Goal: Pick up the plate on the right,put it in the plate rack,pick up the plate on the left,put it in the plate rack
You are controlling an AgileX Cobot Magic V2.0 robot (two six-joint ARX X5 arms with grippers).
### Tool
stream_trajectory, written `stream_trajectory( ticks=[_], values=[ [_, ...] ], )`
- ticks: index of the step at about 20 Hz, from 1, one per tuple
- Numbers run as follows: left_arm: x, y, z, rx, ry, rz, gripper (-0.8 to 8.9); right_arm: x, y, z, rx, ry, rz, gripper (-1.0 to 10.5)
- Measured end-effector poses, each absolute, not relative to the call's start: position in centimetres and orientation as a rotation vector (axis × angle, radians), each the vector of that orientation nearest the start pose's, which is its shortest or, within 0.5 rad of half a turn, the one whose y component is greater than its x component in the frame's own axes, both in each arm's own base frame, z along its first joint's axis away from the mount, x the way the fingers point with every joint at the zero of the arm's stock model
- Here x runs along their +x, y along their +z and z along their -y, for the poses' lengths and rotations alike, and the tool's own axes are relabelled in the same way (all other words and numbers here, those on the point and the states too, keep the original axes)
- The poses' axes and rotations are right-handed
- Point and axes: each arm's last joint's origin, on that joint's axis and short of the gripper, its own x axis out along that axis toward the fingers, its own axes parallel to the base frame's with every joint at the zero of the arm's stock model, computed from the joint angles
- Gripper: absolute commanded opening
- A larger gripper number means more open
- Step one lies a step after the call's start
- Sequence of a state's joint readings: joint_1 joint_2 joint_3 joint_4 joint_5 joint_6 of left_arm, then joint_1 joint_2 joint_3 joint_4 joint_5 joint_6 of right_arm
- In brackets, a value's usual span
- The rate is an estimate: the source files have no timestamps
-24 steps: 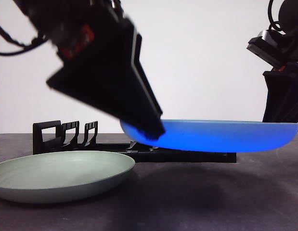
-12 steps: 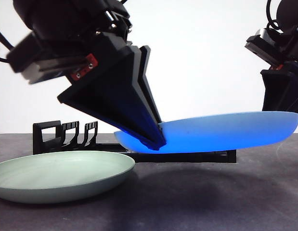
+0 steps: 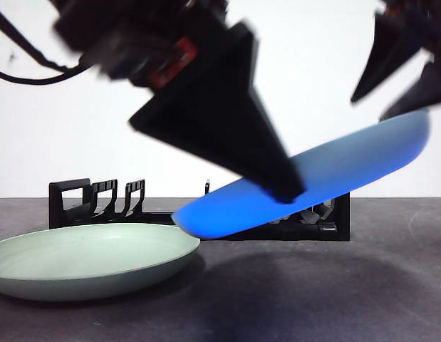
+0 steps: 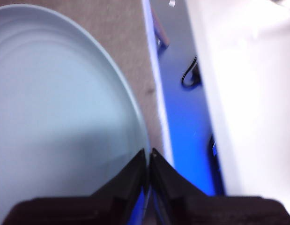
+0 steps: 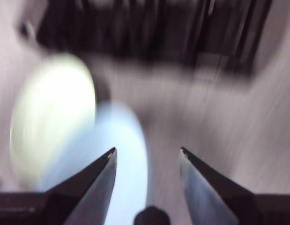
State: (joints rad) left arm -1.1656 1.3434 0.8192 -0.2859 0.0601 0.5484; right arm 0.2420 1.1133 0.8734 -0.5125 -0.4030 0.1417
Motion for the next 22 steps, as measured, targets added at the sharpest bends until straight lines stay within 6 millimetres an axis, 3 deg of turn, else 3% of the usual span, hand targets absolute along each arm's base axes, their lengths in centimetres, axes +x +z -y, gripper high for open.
stream_trajectory(
  ticks=[3, 5, 8, 13, 18, 22],
  values=[
    [10.3, 23.6, 24.6, 0.736, -1.306, -0.397, -0.09, 20.4, 30.5, -5.8, 0.17, 0.438, -0.581, 2.2],
    [10.9, 25.8, 23.8, 0.563, -1.242, -0.355, -0.09, 19.6, 31.7, -5.4, 0.161, 0.369, -0.489, 2.2],
    [12.4, 29.0, 21.2, 0.34, -1.161, -0.301, -0.09, 19.0, 32.3, -5.1, 0.158, 0.322, -0.453, 2.2],
    [16.6, 32.1, 16.1, 0.043, -1.027, -0.201, -0.09, 19.0, 32.2, -5.1, 0.158, 0.322, -0.458, 2.2],
    [21.7, 31.9, 11.0, -0.141, -0.96, -0.221, -0.09, 18.9, 32.2, -5.1, 0.157, 0.322, -0.465, 2.2],
    [25.4, 29.7, 8.3, -0.223, -0.954, -0.286, -0.09, 18.9, 32.2, -5.1, 0.163, 0.321, -0.466, 2.2]
  ],
)
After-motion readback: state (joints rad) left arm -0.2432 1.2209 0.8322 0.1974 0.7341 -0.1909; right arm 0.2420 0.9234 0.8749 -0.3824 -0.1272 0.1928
